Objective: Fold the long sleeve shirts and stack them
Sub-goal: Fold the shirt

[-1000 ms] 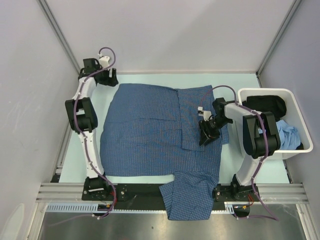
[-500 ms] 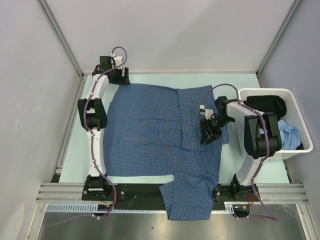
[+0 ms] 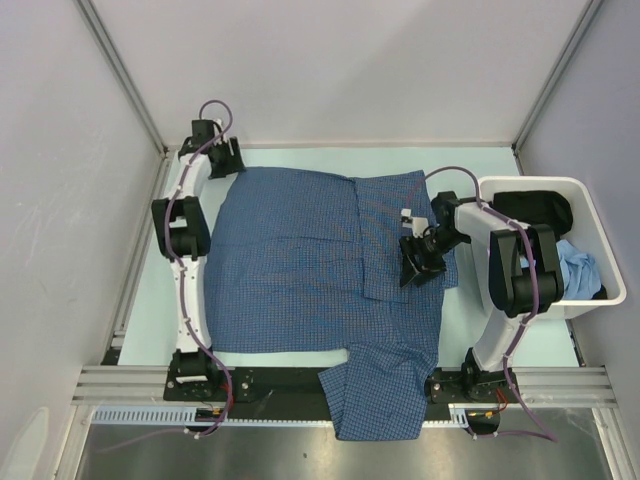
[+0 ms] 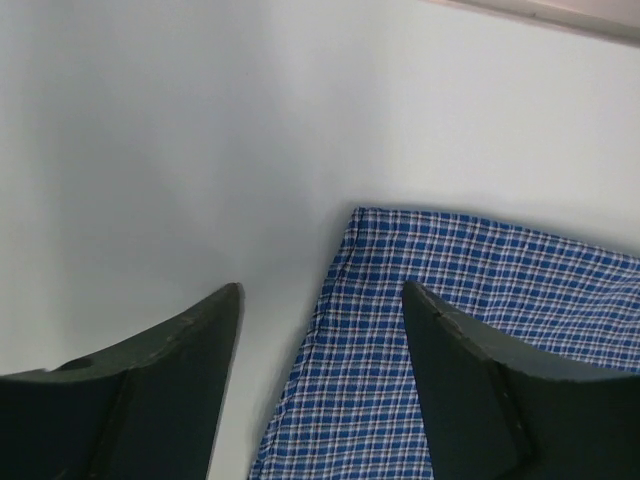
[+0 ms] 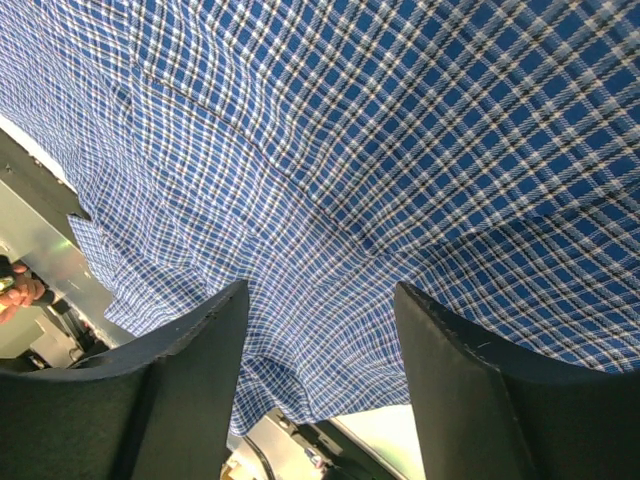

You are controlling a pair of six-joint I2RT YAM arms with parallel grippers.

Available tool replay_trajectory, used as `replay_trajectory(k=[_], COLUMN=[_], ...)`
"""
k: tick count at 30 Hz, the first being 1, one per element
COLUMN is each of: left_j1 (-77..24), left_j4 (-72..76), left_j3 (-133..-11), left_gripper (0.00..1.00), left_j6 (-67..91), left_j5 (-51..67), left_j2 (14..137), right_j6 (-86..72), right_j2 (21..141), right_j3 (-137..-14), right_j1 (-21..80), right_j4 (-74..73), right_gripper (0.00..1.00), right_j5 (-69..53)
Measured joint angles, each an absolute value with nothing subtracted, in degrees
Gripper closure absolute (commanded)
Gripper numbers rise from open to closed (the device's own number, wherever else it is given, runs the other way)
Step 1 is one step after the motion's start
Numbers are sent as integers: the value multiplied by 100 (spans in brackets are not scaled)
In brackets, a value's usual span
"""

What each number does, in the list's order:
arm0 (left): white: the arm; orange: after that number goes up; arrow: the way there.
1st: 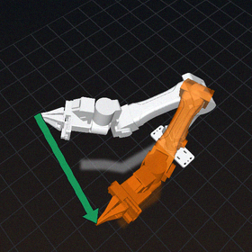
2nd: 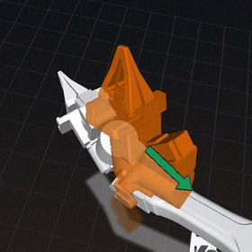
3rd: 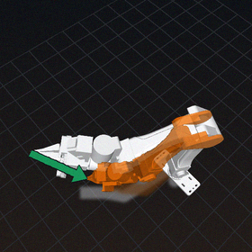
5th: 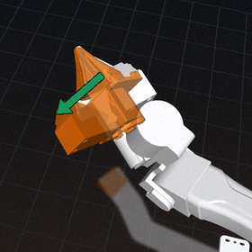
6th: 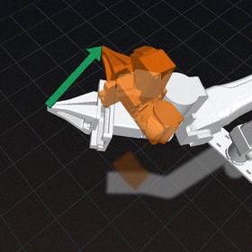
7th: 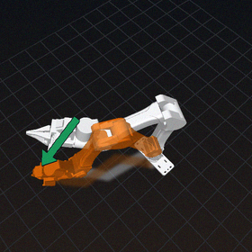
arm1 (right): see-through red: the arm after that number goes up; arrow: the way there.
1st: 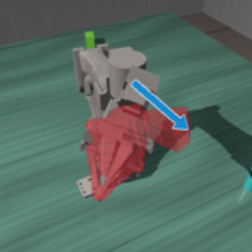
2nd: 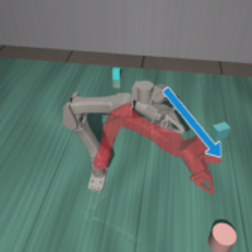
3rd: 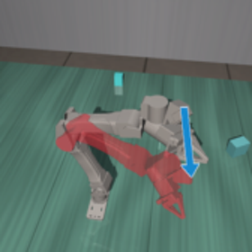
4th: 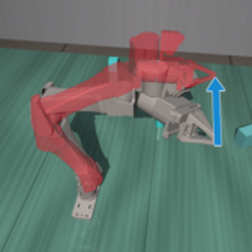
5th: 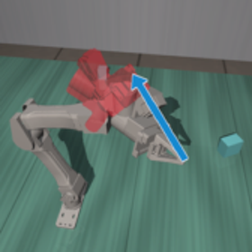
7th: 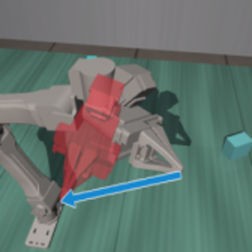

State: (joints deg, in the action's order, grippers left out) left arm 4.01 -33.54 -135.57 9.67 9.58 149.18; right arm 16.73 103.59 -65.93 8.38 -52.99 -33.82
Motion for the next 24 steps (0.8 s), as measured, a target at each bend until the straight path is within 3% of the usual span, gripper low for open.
replay_trajectory(k=[10, 19, 24], left_j1=[311, 314, 314], left_j4=[-3098, -2976, -2862], left_j3=[-13780, -13869, -13922], left_gripper=[41, 60, 77], left_j6=[1166, 1214, 1260], left_j5=[1149, 1553, 1817], left_j2=[15185, 15314, 15401], right_j6=[1649, 1584, 1452], right_j2=[10759, 11126, 11266], right_j3=[-6670, -7120, -7220], right_j1=[760, 720, 703], right_j4=[-5308, -5317, -5356], right_gripper=[33, 33, 35], right_j5=[-3511, -3774, -3900])
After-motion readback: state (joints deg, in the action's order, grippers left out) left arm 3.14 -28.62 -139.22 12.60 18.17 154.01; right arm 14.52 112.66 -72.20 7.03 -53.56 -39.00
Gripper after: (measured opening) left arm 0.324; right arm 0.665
